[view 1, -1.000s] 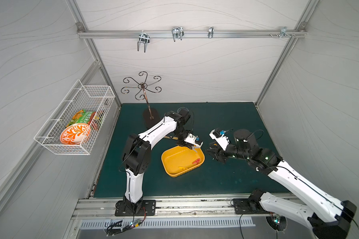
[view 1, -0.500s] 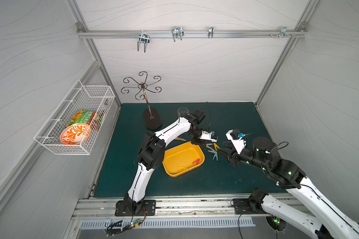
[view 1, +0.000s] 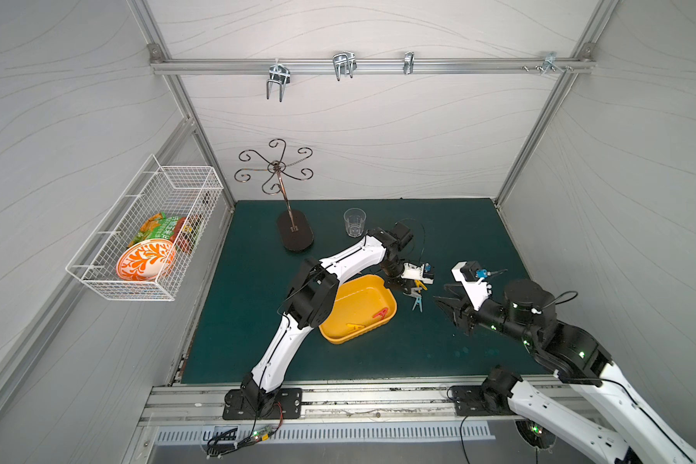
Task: Take the clothespins out of the storage box
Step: Place the clothespin at the center of the board, then pick up the clothespin from the storage box.
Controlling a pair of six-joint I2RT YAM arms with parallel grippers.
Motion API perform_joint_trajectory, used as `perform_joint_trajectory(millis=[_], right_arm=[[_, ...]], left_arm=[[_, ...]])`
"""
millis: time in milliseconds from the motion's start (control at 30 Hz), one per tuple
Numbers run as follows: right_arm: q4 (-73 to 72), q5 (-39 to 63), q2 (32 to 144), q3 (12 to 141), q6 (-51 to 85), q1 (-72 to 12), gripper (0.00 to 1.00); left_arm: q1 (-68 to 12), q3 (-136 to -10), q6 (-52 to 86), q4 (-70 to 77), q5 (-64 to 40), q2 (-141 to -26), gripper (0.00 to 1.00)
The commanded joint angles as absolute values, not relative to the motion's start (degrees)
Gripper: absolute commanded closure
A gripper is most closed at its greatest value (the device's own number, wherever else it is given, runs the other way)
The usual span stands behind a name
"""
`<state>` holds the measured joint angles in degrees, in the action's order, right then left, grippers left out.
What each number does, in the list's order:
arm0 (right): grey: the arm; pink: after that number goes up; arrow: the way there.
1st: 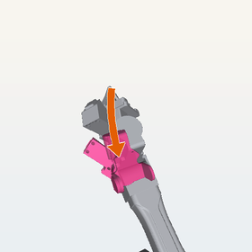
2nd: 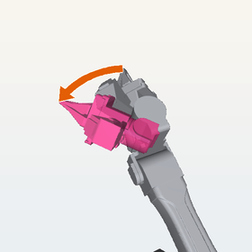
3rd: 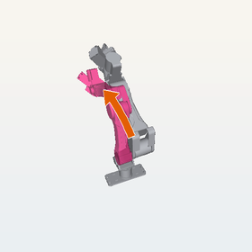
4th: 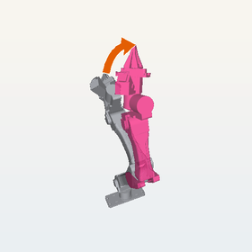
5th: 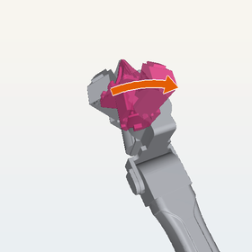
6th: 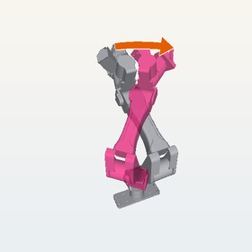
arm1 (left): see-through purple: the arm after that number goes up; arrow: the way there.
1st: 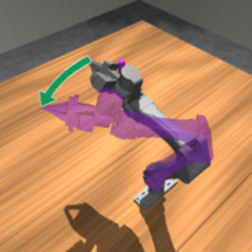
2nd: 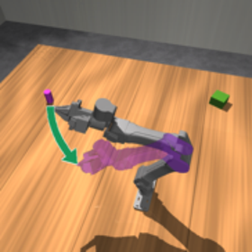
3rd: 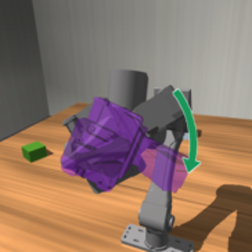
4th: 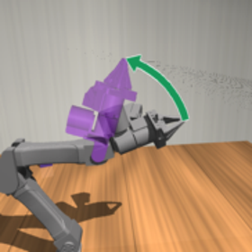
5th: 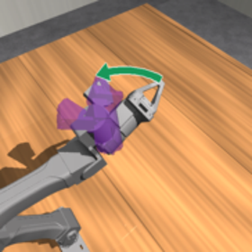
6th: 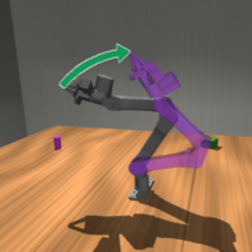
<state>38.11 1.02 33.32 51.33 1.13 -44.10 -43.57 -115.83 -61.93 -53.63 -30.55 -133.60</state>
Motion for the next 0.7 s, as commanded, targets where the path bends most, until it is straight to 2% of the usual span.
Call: perform_joint_trajectory(millis=[0, 67, 167, 267, 667], right_arm=[[39.0, 0.9, 32.8, 50.7, 1.7, -43.9, 0.49], [38.9, 0.9, 33.0, 50.7, 1.5, -43.8, 0.49], [38.9, 1.1, 33.1, 50.7, 1.0, -43.8, 0.49], [39.0, 1.5, 33.6, 51.0, 0.6, -43.8, 0.48], [39.0, 10.6, 41.7, 53.1, -2.9, -43.7, 0.47]], left_arm=[[-43.8, -118.0, -60.9, -53.2, -30.1, -135.0, 0.81], [-43.7, -118.0, -60.8, -53.1, -30.0, -135.1, 0.76], [-43.7, -118.1, -60.4, -53.0, -30.0, -135.0, 0.61], [-43.8, -118.0, -60.1, -52.9, -29.9, -134.4, 0.54], [-38.7, -115.1, -49.5, -50.1, -36.1, -123.8, 0.49]])
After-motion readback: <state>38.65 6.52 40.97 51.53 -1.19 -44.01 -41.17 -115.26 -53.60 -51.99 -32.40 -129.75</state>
